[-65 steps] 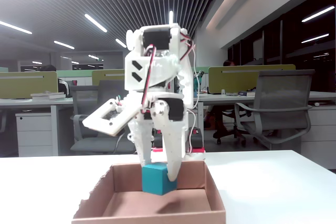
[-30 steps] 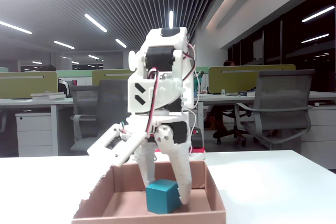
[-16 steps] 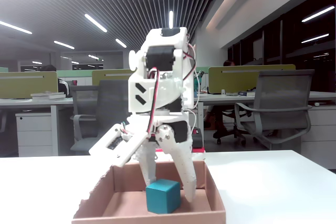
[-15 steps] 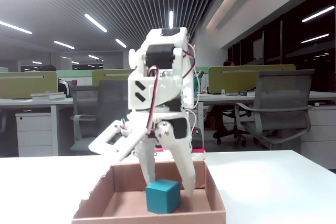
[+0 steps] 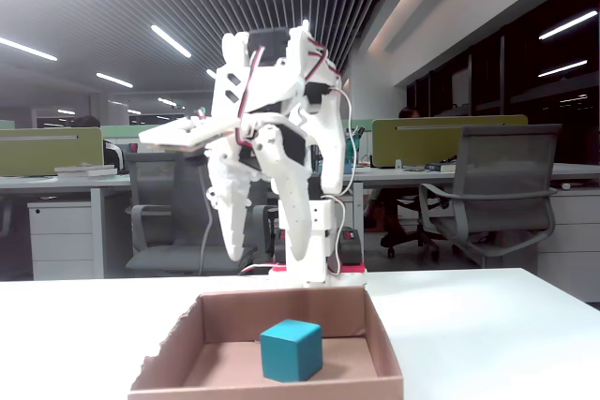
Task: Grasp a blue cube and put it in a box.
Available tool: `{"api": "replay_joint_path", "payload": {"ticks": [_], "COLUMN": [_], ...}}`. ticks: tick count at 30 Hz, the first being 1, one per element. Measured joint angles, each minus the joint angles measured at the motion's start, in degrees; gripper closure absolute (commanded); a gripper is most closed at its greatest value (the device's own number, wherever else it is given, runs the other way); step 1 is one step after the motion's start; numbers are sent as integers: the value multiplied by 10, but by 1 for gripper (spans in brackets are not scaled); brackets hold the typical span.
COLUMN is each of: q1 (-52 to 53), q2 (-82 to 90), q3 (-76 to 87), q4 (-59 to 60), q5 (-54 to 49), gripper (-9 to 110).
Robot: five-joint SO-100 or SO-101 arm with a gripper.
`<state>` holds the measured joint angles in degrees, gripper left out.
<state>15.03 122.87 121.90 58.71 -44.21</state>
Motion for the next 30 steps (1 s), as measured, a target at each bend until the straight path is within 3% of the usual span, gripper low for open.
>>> {"api": "replay_joint_path", "payload": {"ticks": [9,30], "q1": [-65,-176], "q2": [189,513], "q3": [104,366], "q4": [61,110], "q5": [-16,-16], "gripper": [80,82]}}
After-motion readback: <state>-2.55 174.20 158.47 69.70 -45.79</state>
